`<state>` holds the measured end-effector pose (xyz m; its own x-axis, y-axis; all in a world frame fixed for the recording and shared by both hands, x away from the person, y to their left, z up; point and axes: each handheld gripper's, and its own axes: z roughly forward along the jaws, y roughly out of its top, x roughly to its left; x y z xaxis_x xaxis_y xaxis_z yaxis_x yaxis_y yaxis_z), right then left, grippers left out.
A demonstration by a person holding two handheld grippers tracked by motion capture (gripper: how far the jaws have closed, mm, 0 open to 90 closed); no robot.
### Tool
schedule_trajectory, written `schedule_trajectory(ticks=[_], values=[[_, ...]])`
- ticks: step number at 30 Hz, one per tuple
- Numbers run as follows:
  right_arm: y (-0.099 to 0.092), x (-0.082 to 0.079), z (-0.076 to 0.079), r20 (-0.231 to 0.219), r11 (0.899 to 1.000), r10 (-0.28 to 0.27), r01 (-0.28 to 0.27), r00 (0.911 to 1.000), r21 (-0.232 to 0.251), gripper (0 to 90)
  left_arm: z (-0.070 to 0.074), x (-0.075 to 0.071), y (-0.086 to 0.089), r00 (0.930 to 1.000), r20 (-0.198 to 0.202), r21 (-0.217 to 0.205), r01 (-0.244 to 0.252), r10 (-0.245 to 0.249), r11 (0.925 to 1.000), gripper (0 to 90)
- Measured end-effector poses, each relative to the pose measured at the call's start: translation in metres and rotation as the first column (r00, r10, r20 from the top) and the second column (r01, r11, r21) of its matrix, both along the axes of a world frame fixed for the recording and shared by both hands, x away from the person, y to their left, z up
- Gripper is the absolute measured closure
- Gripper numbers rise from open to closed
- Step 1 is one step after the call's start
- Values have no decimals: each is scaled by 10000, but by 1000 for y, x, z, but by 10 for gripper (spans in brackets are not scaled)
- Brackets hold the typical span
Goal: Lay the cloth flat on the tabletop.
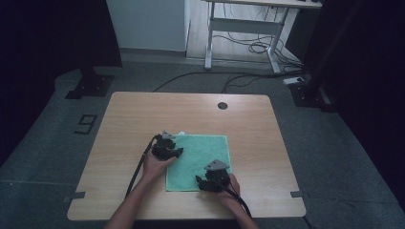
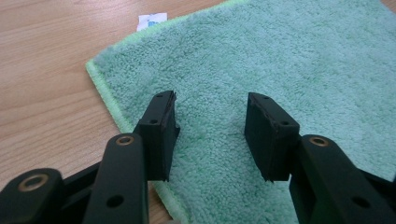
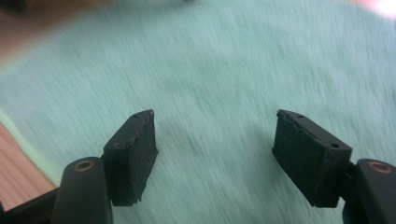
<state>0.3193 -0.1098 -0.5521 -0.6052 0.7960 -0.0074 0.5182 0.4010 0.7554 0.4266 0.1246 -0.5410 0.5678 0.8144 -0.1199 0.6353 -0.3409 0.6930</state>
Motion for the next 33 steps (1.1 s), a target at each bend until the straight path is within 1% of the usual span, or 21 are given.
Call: schedule_trajectory(ticks=[1, 2, 5, 9, 15, 18, 23, 25, 27, 28, 30, 32, 33], values=[[-6, -2, -1, -47, 9997, -73, 74, 10000, 220, 299, 0, 0, 0, 10000, 1, 5, -5, 5, 10000, 536], [-10, -5, -1, 12, 9998, -105, 105, 9999, 140, 298, 0, 0, 0, 10000, 0, 12, -35, 35, 10000, 535], [-20, -12, -1, 8, 9996, -225, 225, 9997, 163, 309, 1, -1, -3, 10000, -8, 95, -96, 97, 9999, 530], [-33, -19, -1, -17, 9994, -272, 272, 9996, 204, 316, 1, -4, -10, 9998, -137, -95, 130, -131, 9999, 525], [-49, -30, -2, -34, 9990, -316, 317, 9995, 316, 339, 1, -4, -21, 9994, -122, 40, 325, -324, 9995, 523], [-53, -35, -2, -40, 9992, -187, 189, 9998, 346, 339, 1, -5, -23, 9993, -92, 99, 357, -356, 9993, 523], [-56, -35, -1, -91, 9989, -14, 18, 10000, 464, 336, 1, -4, -22, 9993, -193, -61, 322, -323, 9995, 522], [-55, -33, -1, -89, 9989, 89, -85, 9999, 471, 331, 2, -3, -21, 9990, -298, -110, 323, -326, 9994, 517], [-55, -32, -1, -96, 9987, 162, -157, 9998, 484, 327, 3, -1, -21, 9982, -502, -274, 313, -327, 9991, 505], [-55, -32, -1, -65, 9987, 155, -151, 9999, 487, 324, 3, 0, -20, 9982, -514, -248, 303, -316, 9992, 496], [-56, -32, 3, 111, 9983, 129, -135, 9999, 566, 324, 5, 0, -18, 9992, -347, -200, 178, -185, 9996, 484], [-55, -34, 8, 325, 9970, 131, -155, 9994, 764, 324, 6, 2, -14, 9997, -226, -299, 7, -14, 9996, 479], [-54, -35, 10, 433, 9963, 154, -190, 9989, 834, 323, 7, 4, -12, 9998, -204, -282, -75, 70, 9996, 475]])
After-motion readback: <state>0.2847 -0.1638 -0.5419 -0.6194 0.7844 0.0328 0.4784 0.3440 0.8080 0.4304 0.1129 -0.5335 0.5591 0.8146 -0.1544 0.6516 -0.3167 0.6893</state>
